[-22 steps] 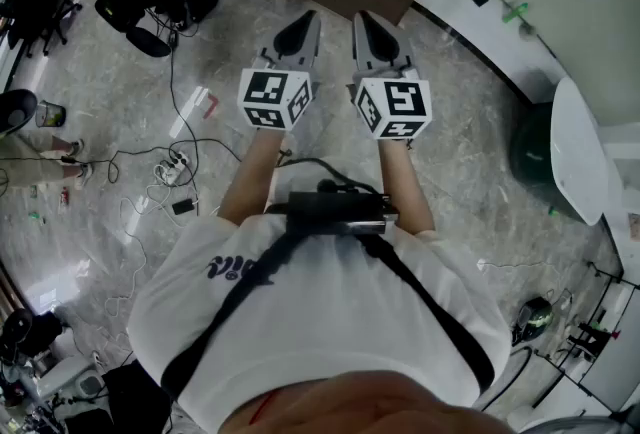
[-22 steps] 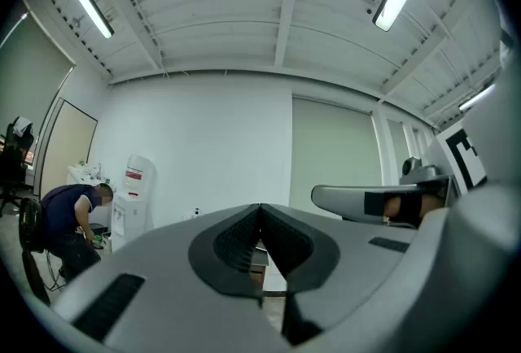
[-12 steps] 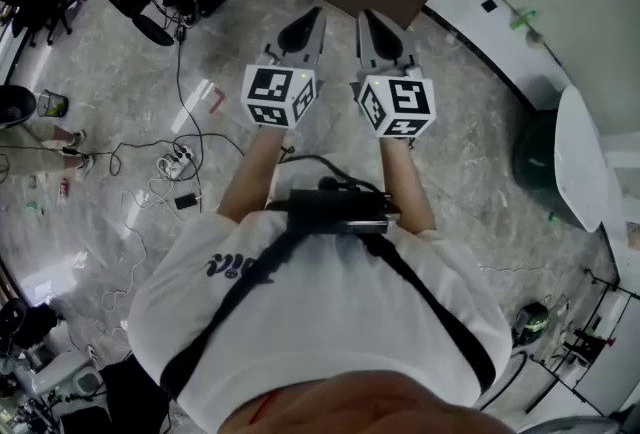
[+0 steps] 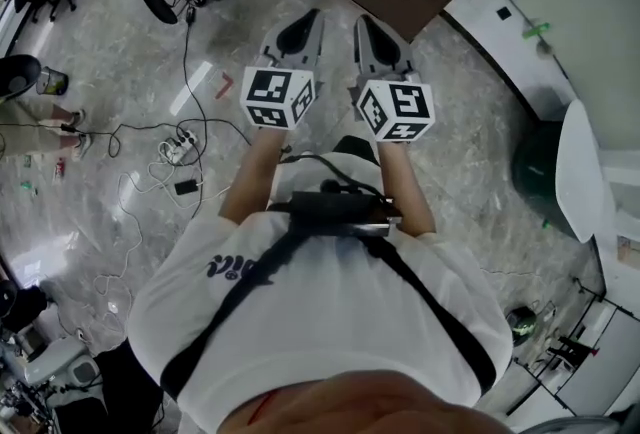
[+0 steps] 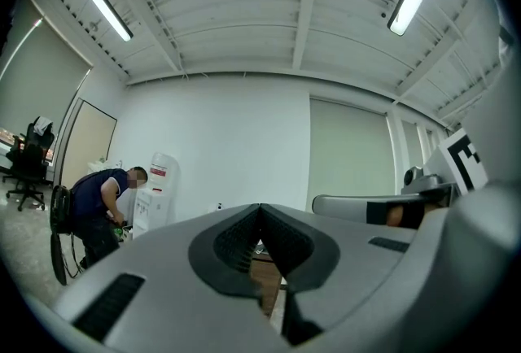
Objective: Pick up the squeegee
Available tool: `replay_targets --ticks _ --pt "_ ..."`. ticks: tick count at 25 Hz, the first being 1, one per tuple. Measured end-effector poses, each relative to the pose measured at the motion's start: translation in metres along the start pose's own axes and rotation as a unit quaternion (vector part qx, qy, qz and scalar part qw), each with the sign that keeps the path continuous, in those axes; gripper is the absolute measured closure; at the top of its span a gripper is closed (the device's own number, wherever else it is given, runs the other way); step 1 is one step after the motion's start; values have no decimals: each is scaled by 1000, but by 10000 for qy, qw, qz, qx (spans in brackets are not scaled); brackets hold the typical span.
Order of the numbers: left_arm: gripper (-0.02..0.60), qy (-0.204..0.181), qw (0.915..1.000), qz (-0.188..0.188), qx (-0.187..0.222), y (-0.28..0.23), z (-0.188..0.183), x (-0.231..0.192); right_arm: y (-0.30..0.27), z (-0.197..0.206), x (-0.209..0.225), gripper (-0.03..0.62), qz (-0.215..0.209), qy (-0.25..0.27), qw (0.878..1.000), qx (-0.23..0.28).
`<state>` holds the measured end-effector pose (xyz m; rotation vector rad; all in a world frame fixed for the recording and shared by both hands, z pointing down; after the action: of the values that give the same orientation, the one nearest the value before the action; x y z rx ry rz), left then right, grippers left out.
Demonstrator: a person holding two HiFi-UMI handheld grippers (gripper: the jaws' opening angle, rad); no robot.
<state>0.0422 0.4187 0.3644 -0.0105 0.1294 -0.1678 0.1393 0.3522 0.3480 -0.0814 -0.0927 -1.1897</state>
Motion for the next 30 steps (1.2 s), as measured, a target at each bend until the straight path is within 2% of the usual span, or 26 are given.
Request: replay_targets --ticks 6,11,16,23,30 --pt "569 121 9997 -184 -62 -11 6 -28 -32 8 -3 594 -177 -50 9998 -103" --pt "569 120 9994 -293 -168 -52 16 -50 -75 21 28 594 -249 -233 9993 -164" --pt "569 -48 9995 -244 -208 -119 10 -67 -130 8 80 594 -239 -343 9991 74" --pt "569 -226 9996 -146 -103 -248 -21 -69 -202 -36 183 594 -263 -510 9975 421" --pt "569 -238 9993 -82 -260 -321 -19 -75 -242 -29 250 594 -57 -822 9961 330"
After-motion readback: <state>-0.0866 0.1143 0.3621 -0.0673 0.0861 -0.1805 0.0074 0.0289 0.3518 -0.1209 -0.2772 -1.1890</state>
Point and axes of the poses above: the fingertips, and each gripper's own axes: y backward along the fingers, x to its right, z out of its underside, the point moved 4 cm from there along y, backward along the fingers, and after that the axes turned 3 degrees about -x, right-handed, at the moved point
